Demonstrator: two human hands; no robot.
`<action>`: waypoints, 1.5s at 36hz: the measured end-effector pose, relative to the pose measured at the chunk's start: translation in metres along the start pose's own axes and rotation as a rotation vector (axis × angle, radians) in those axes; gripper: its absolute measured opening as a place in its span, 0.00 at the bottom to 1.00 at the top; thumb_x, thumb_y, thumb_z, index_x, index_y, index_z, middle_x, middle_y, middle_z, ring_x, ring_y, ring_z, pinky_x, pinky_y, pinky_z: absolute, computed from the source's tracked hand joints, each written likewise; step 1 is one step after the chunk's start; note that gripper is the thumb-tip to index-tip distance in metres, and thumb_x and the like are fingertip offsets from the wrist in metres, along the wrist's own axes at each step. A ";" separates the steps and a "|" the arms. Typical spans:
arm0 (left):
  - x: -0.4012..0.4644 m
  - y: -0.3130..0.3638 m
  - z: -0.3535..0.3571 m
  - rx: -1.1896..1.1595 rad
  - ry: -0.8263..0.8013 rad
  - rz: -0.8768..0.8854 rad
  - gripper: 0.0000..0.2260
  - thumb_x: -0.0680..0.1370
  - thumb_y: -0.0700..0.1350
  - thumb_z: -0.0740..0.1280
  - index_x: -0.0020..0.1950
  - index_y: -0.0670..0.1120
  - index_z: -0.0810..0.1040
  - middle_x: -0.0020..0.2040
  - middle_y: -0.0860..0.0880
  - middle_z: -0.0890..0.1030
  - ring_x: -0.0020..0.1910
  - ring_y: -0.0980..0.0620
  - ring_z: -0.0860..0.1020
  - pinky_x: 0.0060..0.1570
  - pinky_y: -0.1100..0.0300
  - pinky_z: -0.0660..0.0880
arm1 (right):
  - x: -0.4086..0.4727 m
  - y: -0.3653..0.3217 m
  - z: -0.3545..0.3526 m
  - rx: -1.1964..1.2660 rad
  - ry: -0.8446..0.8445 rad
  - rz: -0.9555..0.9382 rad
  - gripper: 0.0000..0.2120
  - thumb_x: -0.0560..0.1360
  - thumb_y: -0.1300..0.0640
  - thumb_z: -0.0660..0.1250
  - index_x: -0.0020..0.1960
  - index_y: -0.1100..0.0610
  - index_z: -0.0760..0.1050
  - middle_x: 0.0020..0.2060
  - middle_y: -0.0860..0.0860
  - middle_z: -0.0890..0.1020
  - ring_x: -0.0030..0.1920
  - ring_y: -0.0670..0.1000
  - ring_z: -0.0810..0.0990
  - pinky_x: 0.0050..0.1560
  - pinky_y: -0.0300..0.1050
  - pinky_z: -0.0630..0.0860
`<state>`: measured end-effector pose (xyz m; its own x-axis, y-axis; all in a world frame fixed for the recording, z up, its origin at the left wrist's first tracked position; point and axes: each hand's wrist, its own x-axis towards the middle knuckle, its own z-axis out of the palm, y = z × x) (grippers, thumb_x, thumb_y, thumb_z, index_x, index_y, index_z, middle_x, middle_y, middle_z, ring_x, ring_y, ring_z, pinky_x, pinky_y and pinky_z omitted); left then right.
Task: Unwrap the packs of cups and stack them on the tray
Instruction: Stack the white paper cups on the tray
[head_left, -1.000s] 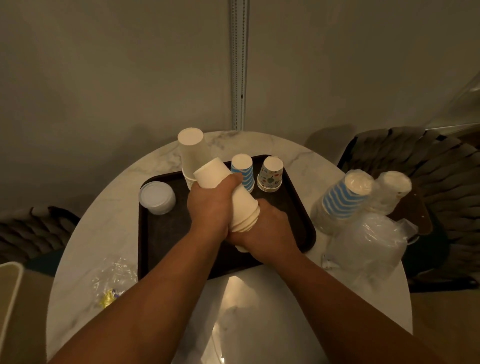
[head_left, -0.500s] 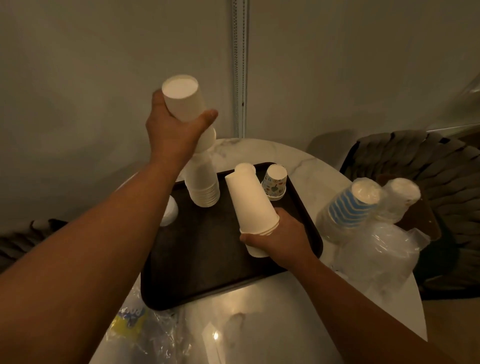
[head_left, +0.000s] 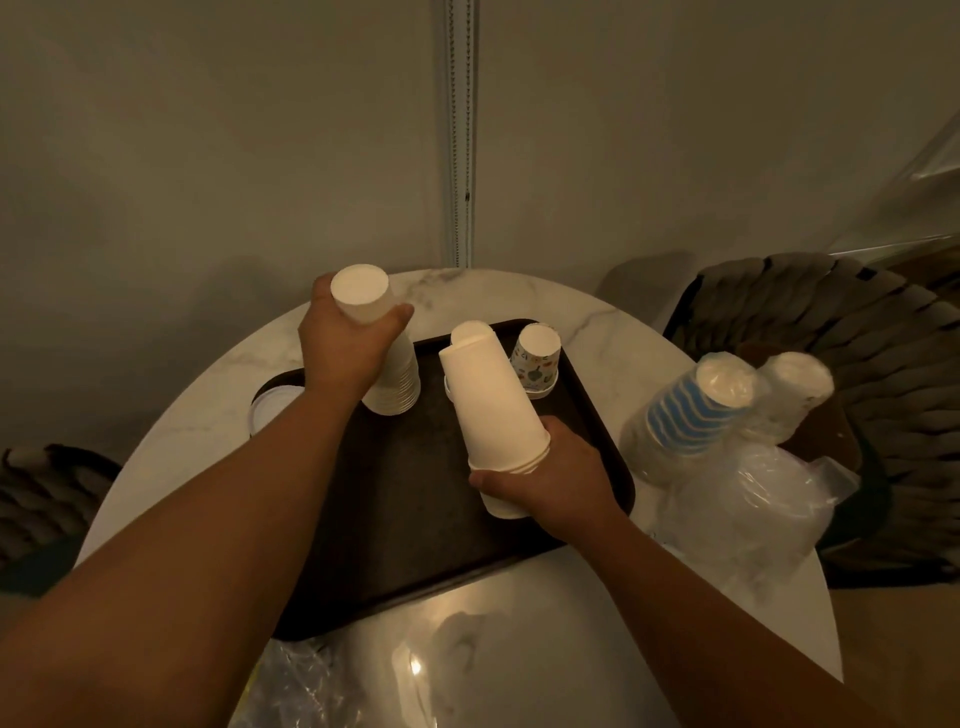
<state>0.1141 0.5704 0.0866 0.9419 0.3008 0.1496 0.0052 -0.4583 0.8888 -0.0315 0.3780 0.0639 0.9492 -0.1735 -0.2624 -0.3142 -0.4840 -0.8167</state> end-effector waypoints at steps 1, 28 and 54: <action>-0.002 -0.003 0.001 0.010 -0.006 -0.013 0.34 0.68 0.52 0.79 0.69 0.47 0.68 0.65 0.48 0.75 0.63 0.48 0.73 0.58 0.59 0.69 | 0.000 0.000 0.000 0.000 -0.005 0.003 0.40 0.58 0.43 0.81 0.66 0.49 0.68 0.57 0.43 0.75 0.54 0.43 0.72 0.52 0.39 0.71; -0.111 0.034 -0.001 -0.540 -0.236 -0.382 0.33 0.55 0.57 0.79 0.57 0.47 0.79 0.50 0.45 0.84 0.49 0.46 0.84 0.50 0.41 0.81 | -0.012 -0.023 0.009 0.090 -0.215 0.011 0.37 0.51 0.39 0.82 0.56 0.49 0.77 0.50 0.44 0.83 0.50 0.43 0.82 0.53 0.46 0.80; -0.023 0.093 -0.047 -0.500 0.159 -0.046 0.24 0.62 0.56 0.80 0.52 0.52 0.74 0.49 0.52 0.82 0.48 0.54 0.82 0.52 0.50 0.80 | -0.023 -0.021 0.009 -0.209 0.060 -0.066 0.39 0.57 0.39 0.80 0.62 0.52 0.71 0.57 0.49 0.78 0.55 0.47 0.76 0.51 0.43 0.76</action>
<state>0.0770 0.5596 0.1863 0.8816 0.4523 0.1351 -0.1523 0.0015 0.9883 -0.0469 0.4000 0.0824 0.9671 -0.1838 -0.1758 -0.2540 -0.6621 -0.7051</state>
